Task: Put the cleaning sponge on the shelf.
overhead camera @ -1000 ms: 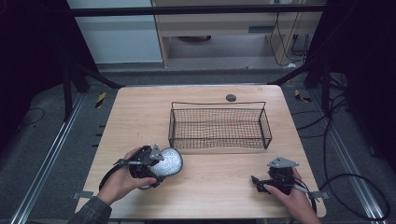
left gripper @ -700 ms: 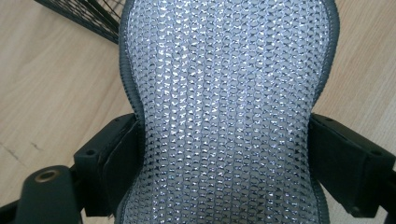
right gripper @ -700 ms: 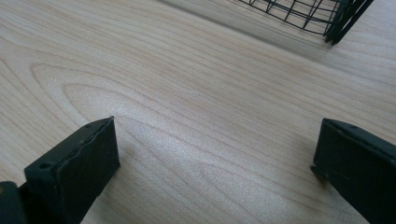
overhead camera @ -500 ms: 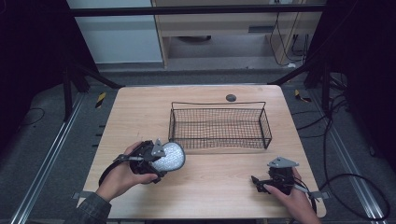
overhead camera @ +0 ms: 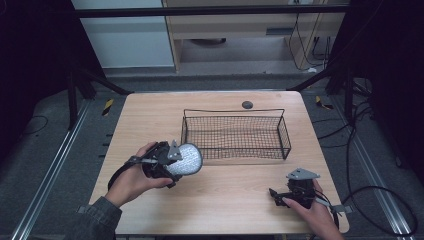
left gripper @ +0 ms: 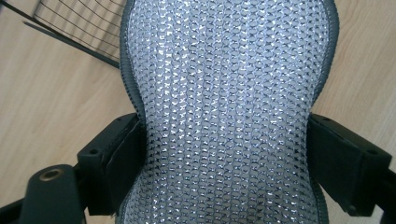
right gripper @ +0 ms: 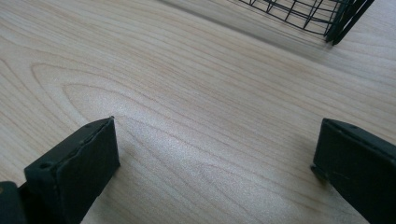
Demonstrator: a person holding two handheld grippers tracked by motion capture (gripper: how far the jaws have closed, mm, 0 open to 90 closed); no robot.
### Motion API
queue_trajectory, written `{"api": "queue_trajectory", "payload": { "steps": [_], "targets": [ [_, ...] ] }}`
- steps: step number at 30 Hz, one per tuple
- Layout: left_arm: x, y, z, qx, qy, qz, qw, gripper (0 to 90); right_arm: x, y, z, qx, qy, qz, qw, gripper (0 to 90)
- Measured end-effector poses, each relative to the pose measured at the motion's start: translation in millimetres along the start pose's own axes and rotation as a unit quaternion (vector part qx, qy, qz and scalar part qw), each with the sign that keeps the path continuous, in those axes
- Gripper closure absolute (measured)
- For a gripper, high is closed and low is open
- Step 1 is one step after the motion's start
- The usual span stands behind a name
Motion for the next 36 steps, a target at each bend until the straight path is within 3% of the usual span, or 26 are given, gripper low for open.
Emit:
{"api": "queue_trajectory", "payload": {
  "steps": [10, 20, 36],
  "targets": [
    [-6.4, -35.1, 26.5, 0.017, -0.020, -0.007, 0.9996, 14.7, 0.2, -0.2, 0.0, 0.000, 0.000, 0.000, 1.0000, 0.3],
    [-6.0, -55.0, 47.4, 0.024, -0.032, -0.006, 0.9992, 14.7, 0.5, -0.4, 0.0, 0.000, 0.000, 0.000, 1.0000, 0.3],
    [-8.2, -79.2, 60.7, 0.038, -0.045, -0.008, 0.9982, 14.9, 1.3, -0.9, -0.6, -0.004, -0.001, 0.000, 1.0000, 0.3]
  ]
}}
Point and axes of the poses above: each handheld gripper's, and its own axes: x roughly forward along the jaws, y roughly out of its underside, z roughly to its left, the point moved 9 cm from there along x, roughly forward along the jaws, and after that the axes turned 11 degrees about y, right-handed, at the moved point
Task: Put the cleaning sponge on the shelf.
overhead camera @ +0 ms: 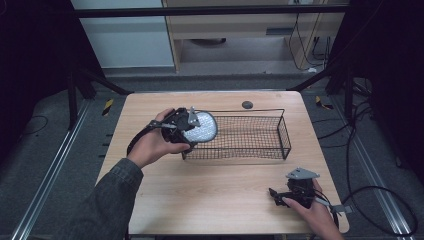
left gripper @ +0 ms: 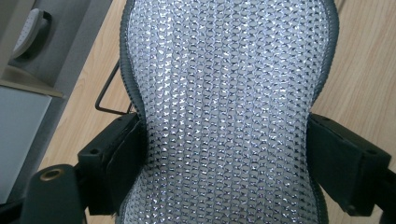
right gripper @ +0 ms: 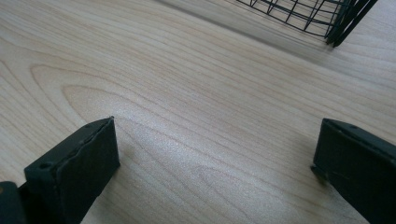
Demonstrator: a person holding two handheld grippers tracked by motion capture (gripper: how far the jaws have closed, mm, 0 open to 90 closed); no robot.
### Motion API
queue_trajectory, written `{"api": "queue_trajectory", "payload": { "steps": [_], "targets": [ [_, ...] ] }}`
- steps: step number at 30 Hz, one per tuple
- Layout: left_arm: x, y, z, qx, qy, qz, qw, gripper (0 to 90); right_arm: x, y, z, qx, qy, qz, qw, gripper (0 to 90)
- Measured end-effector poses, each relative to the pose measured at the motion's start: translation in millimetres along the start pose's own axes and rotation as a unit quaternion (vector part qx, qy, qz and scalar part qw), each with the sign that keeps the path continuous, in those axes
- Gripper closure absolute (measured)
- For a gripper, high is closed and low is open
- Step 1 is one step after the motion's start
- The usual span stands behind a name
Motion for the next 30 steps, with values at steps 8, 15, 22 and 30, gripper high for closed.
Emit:
{"api": "queue_trajectory", "payload": {
  "steps": [8, 15, 22, 30],
  "targets": [
    [2.9, -6.4, 8.6, 0.005, -0.005, 0.002, 1.0000, 14.8, 0.4, -0.3, 0.0, 0.000, 0.000, 0.000, 1.0000, 0.3],
    [6.4, -13.5, 14.2, 0.014, -0.007, 0.004, 0.9999, 14.8, 0.6, -0.6, 0.3, 0.003, 0.000, 0.001, 1.0000, 0.3],
    [7.4, -20.2, 18.0, 0.022, -0.010, 0.006, 0.9997, 14.9, 1.2, -1.1, 0.1, 0.001, 0.000, 0.000, 1.0000, 0.3],
    [17.2, -26.6, 21.1, 0.031, -0.011, 0.012, 0.9994, 15.2, 2.1, -2.1, 0.2, 0.004, -0.001, 0.001, 1.0000, 0.3]
  ]
}}
Point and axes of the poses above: each handheld gripper's, and its own axes: x roughly forward along the jaws, y roughly out of its underside, z roughly to its left, the point moved 9 cm from there along x, roughly forward along the jaws, and after that the axes turned 11 degrees about y, right-handed, at the moved point
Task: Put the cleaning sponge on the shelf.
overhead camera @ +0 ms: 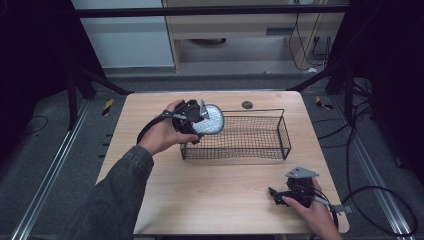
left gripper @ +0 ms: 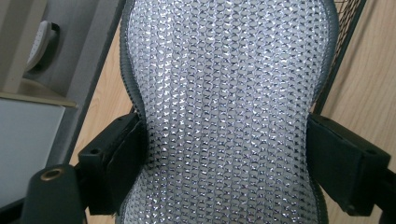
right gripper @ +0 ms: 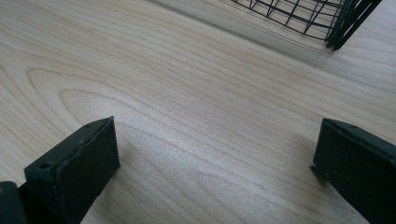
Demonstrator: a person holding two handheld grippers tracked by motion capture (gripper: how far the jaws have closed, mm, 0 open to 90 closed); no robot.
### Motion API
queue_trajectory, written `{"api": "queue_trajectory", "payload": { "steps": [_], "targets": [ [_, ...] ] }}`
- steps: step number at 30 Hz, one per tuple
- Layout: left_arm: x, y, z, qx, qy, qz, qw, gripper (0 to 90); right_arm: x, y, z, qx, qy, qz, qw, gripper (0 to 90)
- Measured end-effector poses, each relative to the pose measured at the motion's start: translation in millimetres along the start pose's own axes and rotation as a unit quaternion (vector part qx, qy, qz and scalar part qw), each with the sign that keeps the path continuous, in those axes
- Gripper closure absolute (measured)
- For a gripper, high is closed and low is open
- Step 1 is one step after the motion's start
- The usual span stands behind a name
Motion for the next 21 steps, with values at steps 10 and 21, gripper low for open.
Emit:
{"api": "queue_trajectory", "payload": {
  "steps": [10, 21],
  "targets": [
    [14.9, -12.1, 6.0, 0.013, 0.006, 0.008, 0.9999, 15.9, 0.0, 0.1, -0.2, -0.001, 0.000, 0.001, 1.0000, 0.3],
    [23.7, -22.1, 2.8, 0.036, 0.007, 0.016, 0.9992, 16.2, 0.1, 0.0, -0.2, -0.001, 0.000, 0.001, 1.0000, 0.3]
  ]
}}
Point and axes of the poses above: each handheld gripper's, and its own axes: x roughly forward along the jaws, y roughly out of its underside, z roughly to its left, the point moved 9 cm from there along x, roughly forward along the jaws, and after that the axes turned 11 degrees about y, right-handed, at the moved point
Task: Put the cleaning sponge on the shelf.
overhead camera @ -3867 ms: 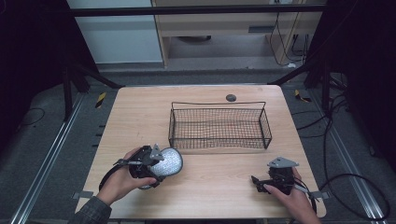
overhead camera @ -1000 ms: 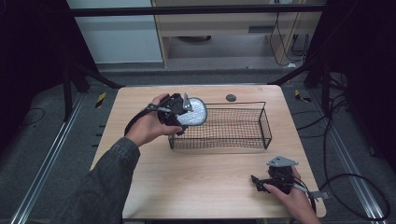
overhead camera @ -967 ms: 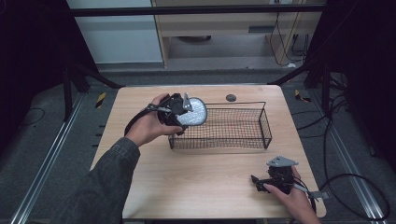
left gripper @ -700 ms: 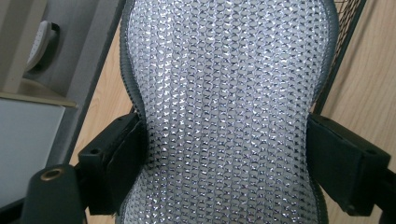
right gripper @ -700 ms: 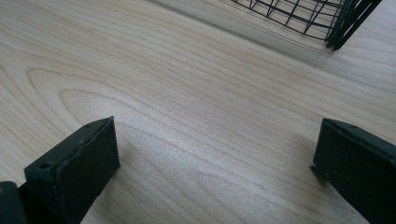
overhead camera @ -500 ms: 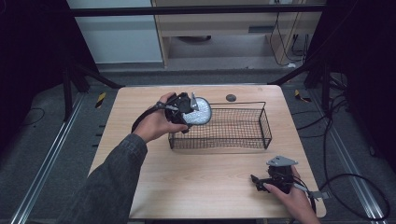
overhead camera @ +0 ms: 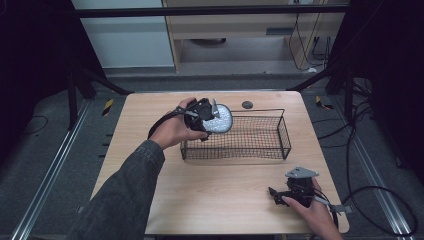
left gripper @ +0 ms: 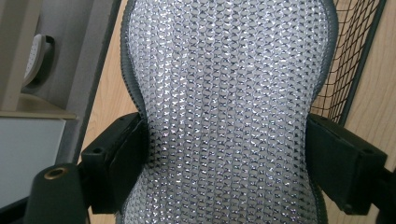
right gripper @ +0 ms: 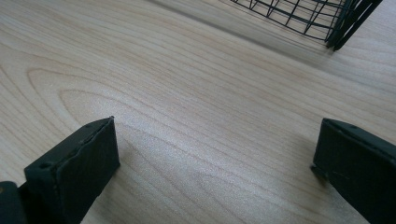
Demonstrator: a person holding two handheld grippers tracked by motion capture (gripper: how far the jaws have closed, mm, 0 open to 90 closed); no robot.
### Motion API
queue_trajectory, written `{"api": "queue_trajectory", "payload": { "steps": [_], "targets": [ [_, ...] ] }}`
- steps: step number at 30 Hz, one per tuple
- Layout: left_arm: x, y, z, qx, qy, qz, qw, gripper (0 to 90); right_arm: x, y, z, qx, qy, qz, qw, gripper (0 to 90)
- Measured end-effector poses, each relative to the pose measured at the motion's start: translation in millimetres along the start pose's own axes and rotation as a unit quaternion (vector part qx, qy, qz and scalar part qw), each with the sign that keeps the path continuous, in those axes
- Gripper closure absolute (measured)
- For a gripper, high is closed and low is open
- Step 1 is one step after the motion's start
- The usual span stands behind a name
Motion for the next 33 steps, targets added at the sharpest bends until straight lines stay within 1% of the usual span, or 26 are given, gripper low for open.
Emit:
{"api": "queue_trajectory", "payload": {
  "steps": [4, 12, 18, 22, 25, 30, 33],
  "targets": [
    [5.2, -3.7, -1.7, 0.012, 0.001, -0.002, 0.9999, 16.0, 0.0, 0.0, 0.0, 0.000, 0.000, 0.000, 1.0000, 0.3],
    [15.1, -6.3, -1.9, 0.024, 0.005, 0.003, 0.9997, 15.8, 0.1, -0.1, -0.1, -0.001, 0.000, 0.000, 1.0000, 0.3],
    [19.5, -9.3, -2.4, 0.027, 0.007, 0.000, 0.9996, 15.6, 0.3, -0.4, -0.4, -0.003, 0.000, -0.001, 1.0000, 0.3],
    [21.4, -8.3, -3.6, 0.028, 0.009, 0.007, 0.9996, 15.5, 0.3, -0.3, -0.2, -0.002, 0.000, 0.000, 1.0000, 0.3],
    [21.5, -9.2, -4.9, 0.031, 0.009, 0.005, 0.9995, 15.5, 0.3, -0.3, -0.2, -0.002, 0.000, -0.001, 1.0000, 0.3],
    [27.6, -6.8, -4.3, 0.035, 0.011, 0.016, 0.9992, 15.6, 0.3, -0.3, -0.2, -0.001, 0.000, -0.001, 1.0000, 0.3],
    [32.5, -4.3, -1.8, 0.033, 0.013, 0.019, 0.9992, 15.6, 0.2, -0.2, -0.1, -0.001, 0.000, 0.000, 1.0000, 0.3]
  ]
}}
Point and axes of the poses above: each handheld gripper's, and its own axes: x roughly forward along the jaws, y roughly out of its underside, z roughly to its left, the point moved 9 cm from there along x, roughly forward along the jaws, and after that the axes turned 11 degrees about y, right-handed, at the moved point
